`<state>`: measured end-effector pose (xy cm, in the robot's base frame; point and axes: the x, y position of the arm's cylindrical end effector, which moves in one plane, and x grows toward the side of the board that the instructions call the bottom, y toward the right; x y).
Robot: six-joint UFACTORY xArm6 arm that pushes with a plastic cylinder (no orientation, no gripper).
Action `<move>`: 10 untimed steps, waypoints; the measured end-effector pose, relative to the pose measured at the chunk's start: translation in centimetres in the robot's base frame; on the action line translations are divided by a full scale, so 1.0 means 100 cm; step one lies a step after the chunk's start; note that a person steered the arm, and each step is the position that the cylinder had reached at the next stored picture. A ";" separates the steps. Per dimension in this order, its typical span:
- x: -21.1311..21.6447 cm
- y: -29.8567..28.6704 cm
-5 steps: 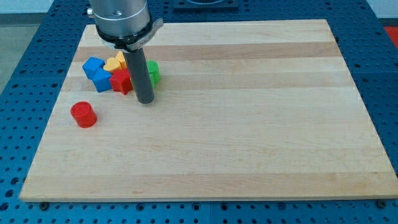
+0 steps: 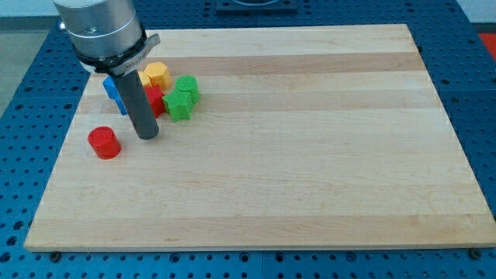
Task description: Push the green blocks into the red star
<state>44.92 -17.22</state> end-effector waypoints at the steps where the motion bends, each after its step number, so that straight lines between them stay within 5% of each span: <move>1: -0.017 0.000; 7: -0.062 0.129; 10: -0.144 0.119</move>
<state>30.54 -5.28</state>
